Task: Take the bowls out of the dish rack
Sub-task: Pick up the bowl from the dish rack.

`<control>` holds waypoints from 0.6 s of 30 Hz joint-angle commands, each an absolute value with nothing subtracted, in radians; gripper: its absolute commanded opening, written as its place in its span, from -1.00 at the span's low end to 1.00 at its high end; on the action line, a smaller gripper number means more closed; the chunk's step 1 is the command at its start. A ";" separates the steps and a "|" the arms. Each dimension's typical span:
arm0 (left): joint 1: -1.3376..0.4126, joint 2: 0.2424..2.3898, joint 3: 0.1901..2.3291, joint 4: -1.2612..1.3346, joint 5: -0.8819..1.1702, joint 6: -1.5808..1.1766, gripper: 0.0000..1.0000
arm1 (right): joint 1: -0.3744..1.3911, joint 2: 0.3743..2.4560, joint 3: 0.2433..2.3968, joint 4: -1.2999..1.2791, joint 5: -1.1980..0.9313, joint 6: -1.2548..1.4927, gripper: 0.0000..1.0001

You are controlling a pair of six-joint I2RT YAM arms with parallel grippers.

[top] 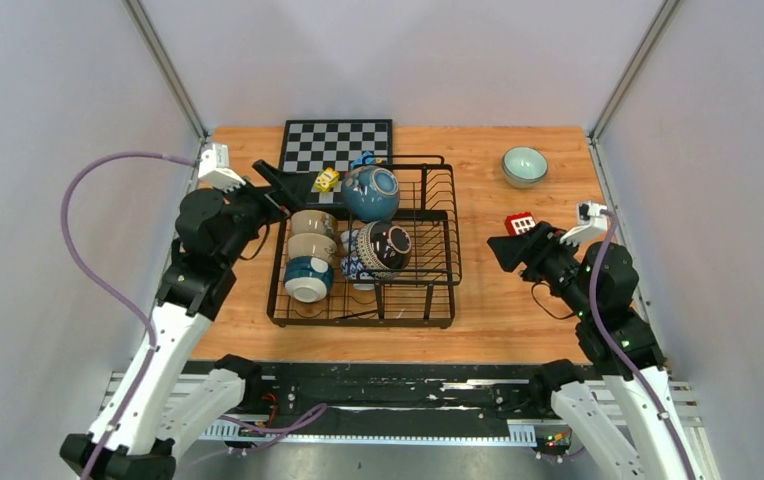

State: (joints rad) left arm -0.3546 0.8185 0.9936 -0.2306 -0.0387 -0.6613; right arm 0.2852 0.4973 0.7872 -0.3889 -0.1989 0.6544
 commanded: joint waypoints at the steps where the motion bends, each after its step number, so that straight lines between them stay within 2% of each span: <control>1: -0.240 0.865 0.843 0.088 0.341 -0.951 1.00 | 0.319 0.528 0.844 -0.363 -0.134 0.600 0.37; 11: -0.237 0.804 0.749 0.233 0.306 -0.937 1.00 | 0.393 0.654 0.878 -0.294 -0.057 0.539 0.37; 18: -0.236 0.759 0.716 0.297 0.297 -0.843 1.00 | 0.394 0.658 0.859 -0.130 -0.168 0.570 0.36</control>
State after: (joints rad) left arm -0.2443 0.7692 0.7315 0.2295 0.2852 -0.9146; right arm 0.3775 0.6662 0.8539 -0.2531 -0.1081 0.5709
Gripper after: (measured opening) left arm 0.998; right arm 0.683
